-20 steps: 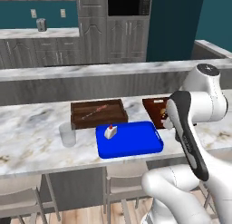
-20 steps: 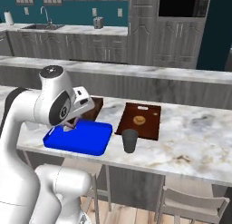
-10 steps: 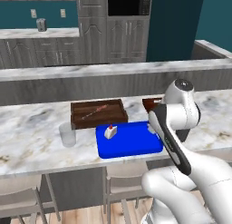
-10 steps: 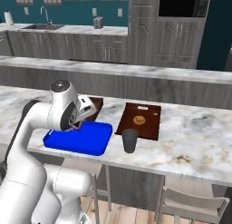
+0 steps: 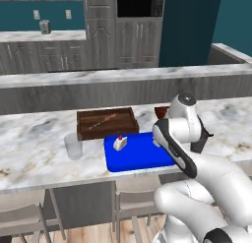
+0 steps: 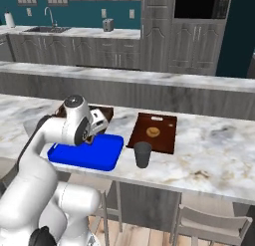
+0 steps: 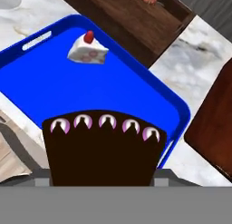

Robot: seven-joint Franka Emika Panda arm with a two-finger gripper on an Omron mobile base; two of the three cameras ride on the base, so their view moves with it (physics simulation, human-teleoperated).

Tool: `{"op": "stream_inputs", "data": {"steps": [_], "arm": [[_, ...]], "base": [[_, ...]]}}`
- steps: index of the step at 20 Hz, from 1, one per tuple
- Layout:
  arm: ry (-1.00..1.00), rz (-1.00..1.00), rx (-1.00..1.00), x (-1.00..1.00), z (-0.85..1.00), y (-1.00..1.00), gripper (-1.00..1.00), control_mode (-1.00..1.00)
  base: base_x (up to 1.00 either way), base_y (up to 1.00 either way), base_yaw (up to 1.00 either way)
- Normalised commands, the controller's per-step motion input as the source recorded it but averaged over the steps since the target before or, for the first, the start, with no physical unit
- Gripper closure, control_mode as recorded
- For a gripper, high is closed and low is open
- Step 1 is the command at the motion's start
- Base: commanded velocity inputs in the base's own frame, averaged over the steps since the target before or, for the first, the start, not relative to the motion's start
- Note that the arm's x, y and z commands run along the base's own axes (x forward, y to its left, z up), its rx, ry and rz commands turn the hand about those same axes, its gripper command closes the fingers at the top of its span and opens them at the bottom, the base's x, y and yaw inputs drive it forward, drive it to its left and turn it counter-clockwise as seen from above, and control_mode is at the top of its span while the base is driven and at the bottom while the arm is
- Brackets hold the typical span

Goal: Take the cakes from the fridge and place them on the empty tray on the dining counter.

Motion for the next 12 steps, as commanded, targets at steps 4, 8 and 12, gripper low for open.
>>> {"op": "stream_inputs", "data": {"steps": [4, 8, 12], "arm": [[0.04, 0.0, 0.0, 0.32, -0.48, 0.08, 1.0, -1.0], [0.04, 0.0, 0.0, 0.36, -0.44, 0.0, 1.0, -1.0], [0.01, 0.0, 0.0, 0.36, -0.49, 0.0, 1.0, -1.0]], "base": [[0.0, 0.0, 0.0], [0.0, 0.0, 0.0], [0.0, 0.0, 0.0]]}}
